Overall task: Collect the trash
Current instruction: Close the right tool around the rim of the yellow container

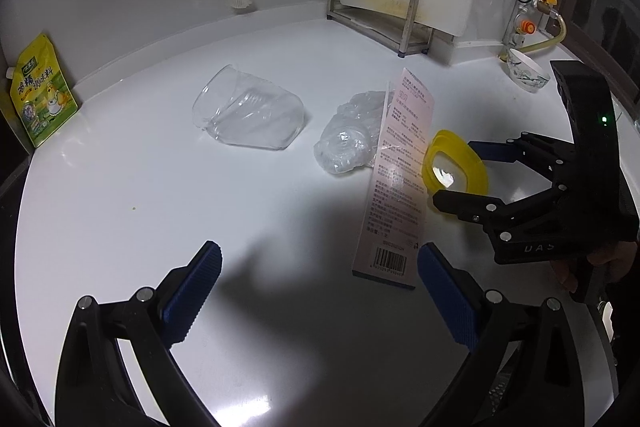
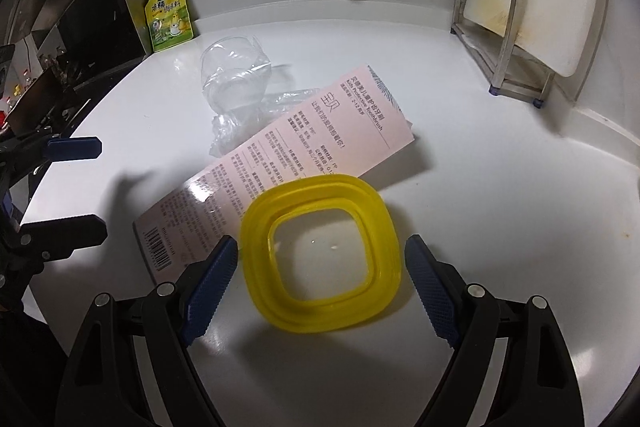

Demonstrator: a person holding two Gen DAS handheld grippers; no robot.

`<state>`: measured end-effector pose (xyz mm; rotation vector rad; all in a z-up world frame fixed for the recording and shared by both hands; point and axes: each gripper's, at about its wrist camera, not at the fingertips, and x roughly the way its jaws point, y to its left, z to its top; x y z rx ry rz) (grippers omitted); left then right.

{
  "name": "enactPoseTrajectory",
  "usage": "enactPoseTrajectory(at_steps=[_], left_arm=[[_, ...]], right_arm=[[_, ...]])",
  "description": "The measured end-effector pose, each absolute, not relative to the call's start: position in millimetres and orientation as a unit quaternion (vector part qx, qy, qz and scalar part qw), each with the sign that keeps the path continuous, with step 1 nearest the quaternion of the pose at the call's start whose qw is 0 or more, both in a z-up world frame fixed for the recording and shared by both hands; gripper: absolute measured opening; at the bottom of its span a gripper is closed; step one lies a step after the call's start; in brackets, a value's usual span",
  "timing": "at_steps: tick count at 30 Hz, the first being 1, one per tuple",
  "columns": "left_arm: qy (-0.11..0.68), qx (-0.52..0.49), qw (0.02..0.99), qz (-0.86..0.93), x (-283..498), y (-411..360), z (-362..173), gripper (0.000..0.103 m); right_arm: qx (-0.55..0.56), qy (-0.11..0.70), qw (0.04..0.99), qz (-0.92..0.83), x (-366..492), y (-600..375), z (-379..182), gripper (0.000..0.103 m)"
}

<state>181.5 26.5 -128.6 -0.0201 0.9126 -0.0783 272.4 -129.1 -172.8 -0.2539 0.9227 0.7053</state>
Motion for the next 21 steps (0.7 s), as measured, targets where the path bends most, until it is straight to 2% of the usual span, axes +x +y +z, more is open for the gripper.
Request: enactPoseTrajectory(at_steps=[12,14,16,21], left_arm=[[0.446,-0.009,0.894,-0.04,186.6,27.0,-131.7,0.097],[0.446,-0.008,0.894,-0.04,187.3,26.9,-131.7,0.097],[0.446,-0.009,0.894,-0.04,187.8,26.8,-131.7,0.097],[0.447,-0.009,0.894,-0.043,187.1,23.2,-130.8,0.097]], right_arm=[[-0.119,0.429,0.832,0.332,279.0,-124.3,-179.4,0.081],[-0.122,0.431,0.83,0.332,279.1,-122.8,-180.6,0.079],[-0.125,0.428,0.83,0.335,277.6,-122.3,-179.9,0.072],[-0.115,0.427,0.836,0.326,274.3,-129.2,-177.8,0.071]])
